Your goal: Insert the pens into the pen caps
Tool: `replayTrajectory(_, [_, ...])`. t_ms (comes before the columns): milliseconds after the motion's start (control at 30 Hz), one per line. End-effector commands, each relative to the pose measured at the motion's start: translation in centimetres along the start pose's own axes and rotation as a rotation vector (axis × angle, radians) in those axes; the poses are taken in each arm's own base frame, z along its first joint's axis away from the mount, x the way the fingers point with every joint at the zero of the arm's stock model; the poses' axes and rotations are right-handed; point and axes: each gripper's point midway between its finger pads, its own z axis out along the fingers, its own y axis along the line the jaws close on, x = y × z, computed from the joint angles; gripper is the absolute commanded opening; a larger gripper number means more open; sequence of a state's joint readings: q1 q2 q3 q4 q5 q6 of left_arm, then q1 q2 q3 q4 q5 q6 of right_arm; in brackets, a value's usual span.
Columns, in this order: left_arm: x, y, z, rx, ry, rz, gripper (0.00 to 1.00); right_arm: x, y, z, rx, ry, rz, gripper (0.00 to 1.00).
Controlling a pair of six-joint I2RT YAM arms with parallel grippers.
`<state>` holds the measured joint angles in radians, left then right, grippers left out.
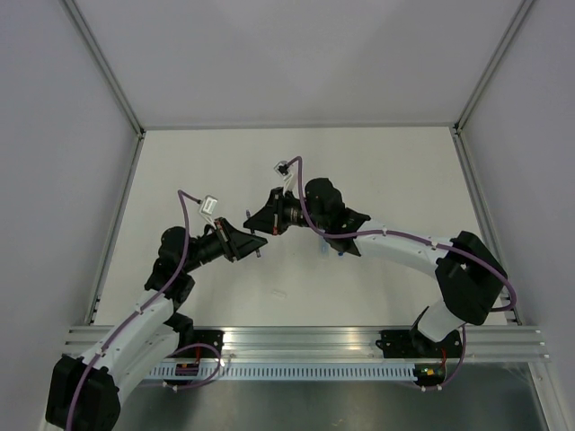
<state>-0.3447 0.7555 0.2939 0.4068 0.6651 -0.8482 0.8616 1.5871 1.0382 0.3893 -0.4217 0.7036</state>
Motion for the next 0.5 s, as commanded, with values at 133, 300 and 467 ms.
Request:
replayTrajectory(133, [-1.5, -2.5, 0.3, 0.097, -0.012, 0.125, 0.02, -1.1, 2.0, -0.2, -0.058, -0.019, -0.052, 0.23])
replayTrajectory(300, [-0.8, -0.3, 0.0, 0.022, -0.033, 0.163, 0.02, -1.2, 0.0, -1.8, 0.103, 0.021, -0.140, 0.57])
replayTrajectory(467, [-0.8, 4.6, -0.7, -0.191, -0.109, 0.120, 0.02, -0.7, -2.8, -6.1, 0.319, 0.043, -0.243, 0.66])
